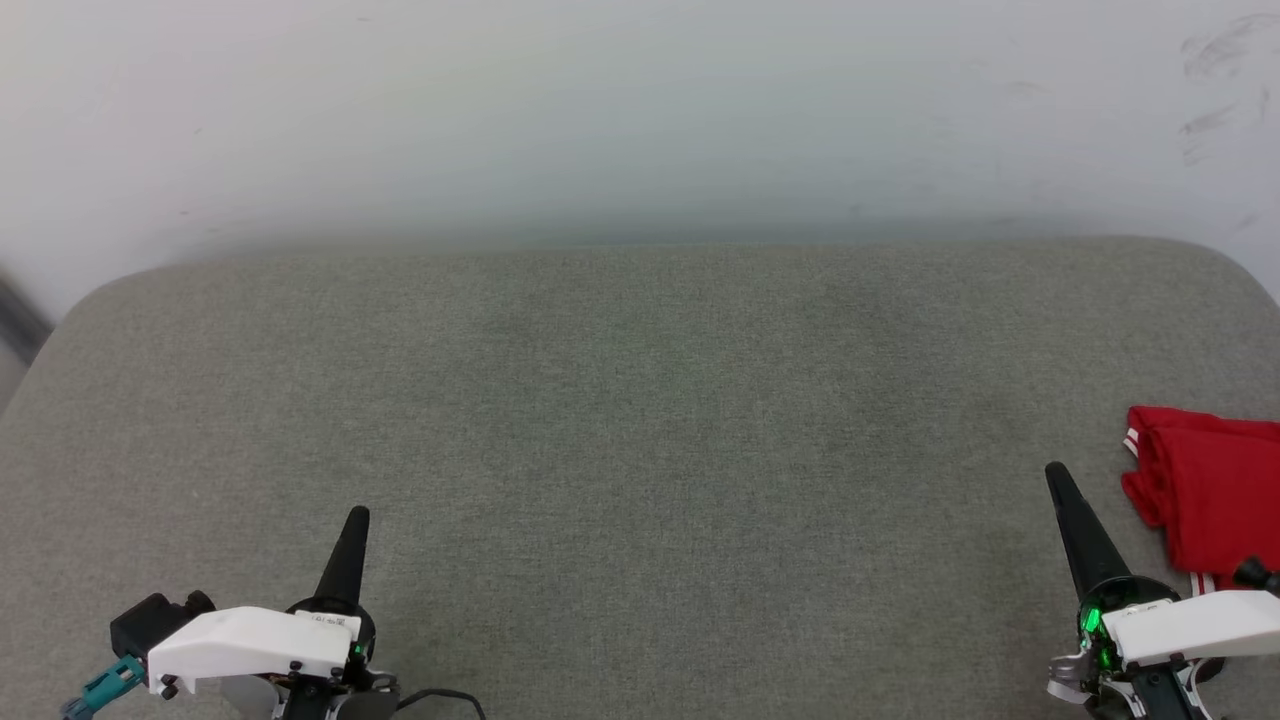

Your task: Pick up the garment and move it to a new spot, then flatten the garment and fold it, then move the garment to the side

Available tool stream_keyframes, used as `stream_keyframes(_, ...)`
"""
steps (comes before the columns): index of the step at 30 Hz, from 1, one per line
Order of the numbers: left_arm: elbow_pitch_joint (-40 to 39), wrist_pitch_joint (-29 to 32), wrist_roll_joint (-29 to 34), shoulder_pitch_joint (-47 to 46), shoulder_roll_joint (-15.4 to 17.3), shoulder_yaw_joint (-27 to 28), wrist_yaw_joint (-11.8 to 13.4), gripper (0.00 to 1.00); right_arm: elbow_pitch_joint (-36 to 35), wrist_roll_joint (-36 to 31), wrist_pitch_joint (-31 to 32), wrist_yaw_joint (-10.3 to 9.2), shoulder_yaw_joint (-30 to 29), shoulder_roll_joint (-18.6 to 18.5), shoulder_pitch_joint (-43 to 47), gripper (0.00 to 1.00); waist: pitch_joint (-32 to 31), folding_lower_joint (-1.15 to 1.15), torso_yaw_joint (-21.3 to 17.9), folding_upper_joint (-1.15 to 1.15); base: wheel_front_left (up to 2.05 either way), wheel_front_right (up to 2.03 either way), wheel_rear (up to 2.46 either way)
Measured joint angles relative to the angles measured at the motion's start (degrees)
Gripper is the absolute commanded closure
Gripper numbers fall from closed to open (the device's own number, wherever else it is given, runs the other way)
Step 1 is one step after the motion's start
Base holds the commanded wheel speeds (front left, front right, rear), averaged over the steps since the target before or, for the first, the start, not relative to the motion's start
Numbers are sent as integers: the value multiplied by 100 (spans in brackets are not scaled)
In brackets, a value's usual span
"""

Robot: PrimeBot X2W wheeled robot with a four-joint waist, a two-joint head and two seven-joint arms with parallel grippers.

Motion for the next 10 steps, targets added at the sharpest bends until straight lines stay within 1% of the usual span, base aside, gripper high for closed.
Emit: stream_keyframes(10, 70, 129, -392, -91, -122, 169, -155, 100, 177, 501, -1, 0, -33, 1, -94, 100, 17, 0, 26, 0, 0, 0, 0)
